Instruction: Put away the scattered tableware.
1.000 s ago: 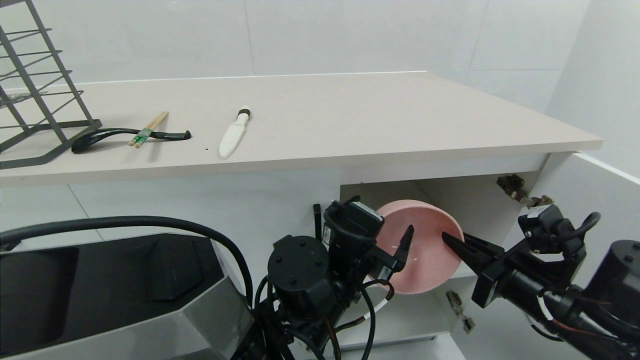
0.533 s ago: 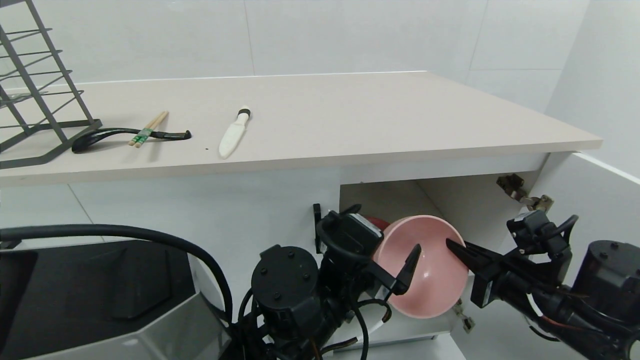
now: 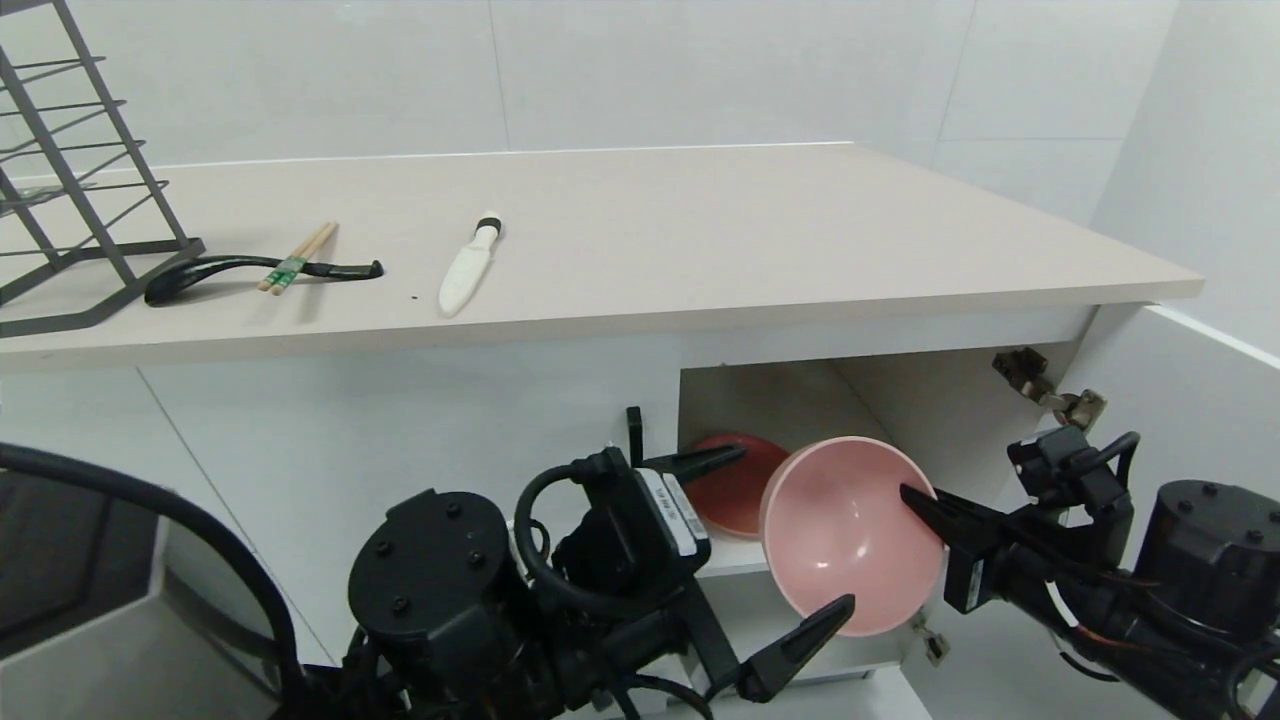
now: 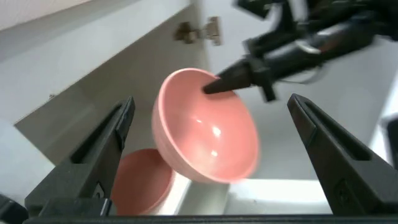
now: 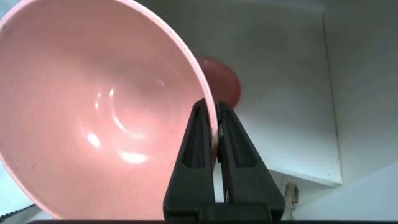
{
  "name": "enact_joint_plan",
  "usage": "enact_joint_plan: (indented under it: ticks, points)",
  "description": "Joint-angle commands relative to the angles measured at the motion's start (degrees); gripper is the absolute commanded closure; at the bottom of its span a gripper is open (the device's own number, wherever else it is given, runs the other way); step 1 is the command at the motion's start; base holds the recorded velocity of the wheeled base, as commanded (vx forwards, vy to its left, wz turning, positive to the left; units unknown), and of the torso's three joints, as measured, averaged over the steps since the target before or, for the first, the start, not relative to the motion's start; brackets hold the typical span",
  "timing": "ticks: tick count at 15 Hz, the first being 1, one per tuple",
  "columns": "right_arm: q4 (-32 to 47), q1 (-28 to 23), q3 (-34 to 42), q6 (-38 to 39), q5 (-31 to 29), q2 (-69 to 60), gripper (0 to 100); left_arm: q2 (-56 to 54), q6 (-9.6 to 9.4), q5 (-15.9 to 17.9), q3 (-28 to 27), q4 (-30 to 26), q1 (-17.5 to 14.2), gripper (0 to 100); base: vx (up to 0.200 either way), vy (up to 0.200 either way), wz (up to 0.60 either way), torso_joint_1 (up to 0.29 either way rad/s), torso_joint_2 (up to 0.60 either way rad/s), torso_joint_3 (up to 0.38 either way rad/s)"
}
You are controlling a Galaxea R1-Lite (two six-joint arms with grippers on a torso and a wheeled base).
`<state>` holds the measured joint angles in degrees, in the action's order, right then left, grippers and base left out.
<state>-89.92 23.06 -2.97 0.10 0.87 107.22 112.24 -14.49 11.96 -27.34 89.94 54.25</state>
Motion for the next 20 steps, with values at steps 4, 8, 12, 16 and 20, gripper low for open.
enact_joint_plan:
  ticks: [4,8,12,16,20]
  points:
    - [-0.08,-0.39,-0.37,8.08,0.01,0.63,100,-5.89,-6.25,13.44,7.22,0.06,-8.72,0,0.000,0.000,0.00,0.000,0.00,0.000]
    - [-0.08,0.67,-0.45,13.70,0.01,1.86,100,-11.78,-6.51,20.65,14.69,0.06,-12.41,0,0.000,0.000,0.00,0.000,0.00,0.000]
    - [-0.08,2.16,-3.00,20.73,-0.16,6.34,100,-17.76,-6.60,20.56,20.84,0.06,-15.58,0,0.000,0.000,0.00,0.000,0.00,0.000]
    - [-0.08,2.07,-8.01,21.52,-0.07,15.83,100,-23.47,-6.25,20.30,27.34,0.06,-18.83,0,0.000,0.000,0.00,0.000,0.00,0.000]
    - [-0.08,-0.48,-13.64,21.44,0.01,21.90,100,-30.85,-2.47,18.71,27.34,0.06,-22.08,0,0.000,0.000,0.00,0.000,0.00,0.000]
